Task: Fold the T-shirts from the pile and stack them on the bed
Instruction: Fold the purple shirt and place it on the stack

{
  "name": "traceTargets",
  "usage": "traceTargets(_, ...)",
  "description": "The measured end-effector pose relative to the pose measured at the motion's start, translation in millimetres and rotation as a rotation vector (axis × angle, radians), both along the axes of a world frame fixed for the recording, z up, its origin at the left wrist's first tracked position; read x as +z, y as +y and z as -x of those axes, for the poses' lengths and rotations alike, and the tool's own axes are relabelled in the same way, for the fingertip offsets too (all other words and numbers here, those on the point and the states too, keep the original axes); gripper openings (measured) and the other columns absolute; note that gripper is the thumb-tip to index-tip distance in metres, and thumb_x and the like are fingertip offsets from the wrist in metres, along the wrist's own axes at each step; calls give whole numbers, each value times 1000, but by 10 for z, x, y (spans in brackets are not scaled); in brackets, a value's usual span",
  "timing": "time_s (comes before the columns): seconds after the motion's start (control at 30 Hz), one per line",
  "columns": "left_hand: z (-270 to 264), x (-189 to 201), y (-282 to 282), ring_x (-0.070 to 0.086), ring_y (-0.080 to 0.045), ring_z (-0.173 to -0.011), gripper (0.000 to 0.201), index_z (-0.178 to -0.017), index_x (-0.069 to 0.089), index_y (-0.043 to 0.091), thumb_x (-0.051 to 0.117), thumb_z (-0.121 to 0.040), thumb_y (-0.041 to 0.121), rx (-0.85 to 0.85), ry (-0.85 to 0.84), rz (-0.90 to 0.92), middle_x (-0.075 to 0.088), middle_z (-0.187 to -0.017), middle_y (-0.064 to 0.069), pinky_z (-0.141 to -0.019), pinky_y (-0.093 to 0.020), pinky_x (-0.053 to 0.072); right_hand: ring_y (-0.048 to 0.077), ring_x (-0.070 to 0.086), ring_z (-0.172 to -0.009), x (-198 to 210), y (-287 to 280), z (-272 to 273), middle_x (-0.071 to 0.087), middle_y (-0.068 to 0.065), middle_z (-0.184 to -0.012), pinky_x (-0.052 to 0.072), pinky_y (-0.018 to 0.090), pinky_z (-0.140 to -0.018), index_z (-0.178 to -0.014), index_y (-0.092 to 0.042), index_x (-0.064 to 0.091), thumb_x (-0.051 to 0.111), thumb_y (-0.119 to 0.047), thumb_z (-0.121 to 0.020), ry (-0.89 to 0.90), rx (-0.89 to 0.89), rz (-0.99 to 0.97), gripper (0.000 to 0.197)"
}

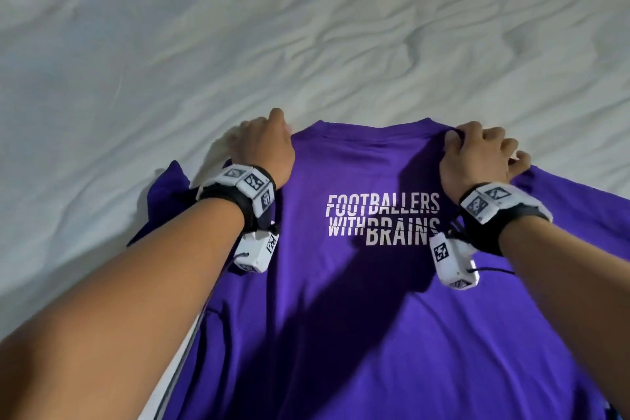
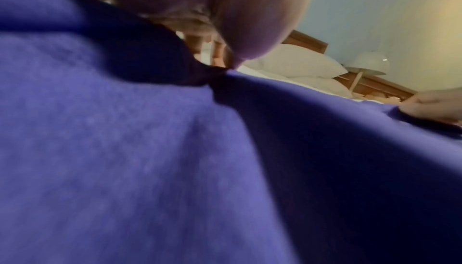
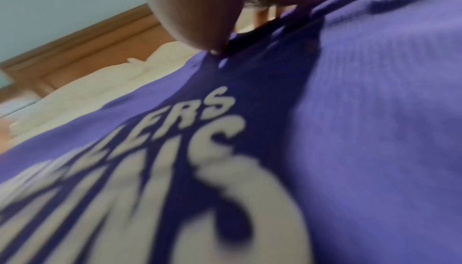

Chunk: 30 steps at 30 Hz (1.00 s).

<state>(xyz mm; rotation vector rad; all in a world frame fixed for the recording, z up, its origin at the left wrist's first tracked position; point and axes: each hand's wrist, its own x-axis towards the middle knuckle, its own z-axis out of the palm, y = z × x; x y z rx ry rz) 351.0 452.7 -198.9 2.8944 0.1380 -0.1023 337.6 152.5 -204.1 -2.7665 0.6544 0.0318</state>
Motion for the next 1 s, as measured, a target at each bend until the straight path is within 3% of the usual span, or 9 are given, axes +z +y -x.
traceTargets(0.13, 236, -100, -99, 21, -38, -149, 77, -160, 16, 29, 24, -97, 73, -296, 156, -265, 28, -160, -17, -113, -69, 17, 27, 7, -155, -89, 470, 600, 14, 8, -168, 2, 51, -123, -156, -23, 25, 36, -51, -103, -82, 351, -25, 61)
traceTargets(0.2, 236, -202, -33, -9, -35, -156, 79, -162, -7, 33, 11, -97, 74, -353, 245, -367, -3, -170, -11, -115, -75, -2, 20, -10, -156, -241, 617, 868, -5, -1, -171, -7, 45, -125, -162, -30, 7, 24, -62, -103, 80, 619, 0, 70)
traceTargets(0.27, 206, -167, 27, -17, -36, -155, 75, -163, -6, 30, 7, -100, 69, -290, 213, -388, -13, -170, -10, -114, -76, -5, 17, -20, -154, -381, 648, 936, -17, -6, -169, -13, 46, -124, -161, -33, -7, 13, -70, -99, 163, 626, 31, 75)
traceTargets(0.43, 569, 179, 290, 11, -39, -154, 53, -157, 29, 27, 35, -105, 40, -37, -88, -148, 19, -166, -16, -116, -68, 14, 27, -16, -155, -297, 917, 924, -14, 7, -169, -10, 54, -123, -162, -20, -4, 15, -62, -102, 200, 394, 57, 76)
traceTargets(0.53, 995, 225, 800, 39, -40, -134, 43, -140, 50, 20, 50, -97, 22, 349, -147, 36, 42, -147, -15, -104, -60, 33, 28, -19, -154, -215, 1236, 1158, -16, 9, -168, -11, 52, -124, -162, -17, -5, 11, -58, -102, 146, 468, 19, 74)
traceTargets(0.6, 1239, 161, 1074, 42, -40, -129, 38, -137, 50, 15, 49, -100, 27, 572, -38, 123, 44, -142, -17, -102, -59, 36, 26, -22, -154, -211, 1506, 1332, -17, 8, -168, -11, 50, -124, -162, -17, -3, 10, -60, -101, 139, 562, -37, 76)
traceTargets(0.7, 1471, 4, 1226, 46, -41, -125, 43, -132, 52, 10, 49, -102, 41, 560, 99, 99, 51, -135, -20, -101, -58, 38, 26, -24, -153, -285, 1937, 1518, -19, 6, -167, -12, 50, -124, -162, -20, -5, 6, -61, -100, 159, 609, -55, 75)
traceTargets(0.83, 1501, -68, 1429, 60, -41, -99, 24, -108, 56, 10, 53, -103, 34, 633, -122, 249, 68, -106, -18, -80, -45, 46, 25, -22, -153, -392, 2130, 1548, -17, 5, -168, -10, 54, -124, -162, -23, -4, 3, -63, -100, 162, 547, -13, 74)
traceTargets(1.0, 1442, 60, 1734, 51, -18, -73, 26, -91, 50, 11, 57, -102, 33, 842, -350, 690, 53, -79, 2, -71, -29, 38, 23, -26, -152, -399, 2136, 1554, -22, 3, -167, -13, 53, -123, -162, -25, -9, 1, -64, -99, 197, 541, -1, 74)
